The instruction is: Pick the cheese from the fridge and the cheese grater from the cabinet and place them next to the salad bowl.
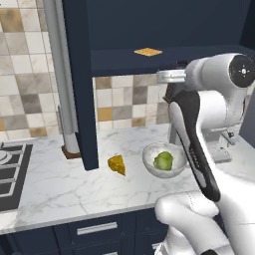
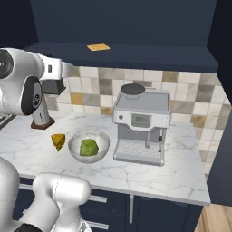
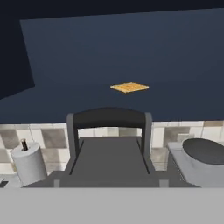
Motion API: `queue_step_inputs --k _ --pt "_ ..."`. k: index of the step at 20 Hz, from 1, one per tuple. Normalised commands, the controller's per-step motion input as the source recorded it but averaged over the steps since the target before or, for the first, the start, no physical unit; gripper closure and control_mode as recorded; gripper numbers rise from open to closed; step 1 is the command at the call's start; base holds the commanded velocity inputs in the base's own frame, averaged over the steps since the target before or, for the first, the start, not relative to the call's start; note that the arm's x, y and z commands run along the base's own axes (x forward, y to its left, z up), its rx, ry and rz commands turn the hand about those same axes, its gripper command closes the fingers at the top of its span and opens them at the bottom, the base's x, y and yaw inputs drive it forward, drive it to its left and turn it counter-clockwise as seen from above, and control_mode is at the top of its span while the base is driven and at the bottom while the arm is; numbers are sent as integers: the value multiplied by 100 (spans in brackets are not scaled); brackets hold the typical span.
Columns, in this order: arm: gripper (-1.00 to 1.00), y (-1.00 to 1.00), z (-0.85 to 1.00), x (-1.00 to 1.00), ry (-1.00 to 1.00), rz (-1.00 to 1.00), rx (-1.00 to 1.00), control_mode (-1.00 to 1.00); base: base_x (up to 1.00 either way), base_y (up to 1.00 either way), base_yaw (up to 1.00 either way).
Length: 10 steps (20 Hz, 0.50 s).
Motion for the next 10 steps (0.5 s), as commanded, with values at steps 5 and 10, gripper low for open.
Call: queue_step_inputs --k 5,10 --pt "100 44 -65 -25 7 -5 4 -100 0 0 0" --pt "100 36 -67 -7 2 -3 8 -100 0 0 0"
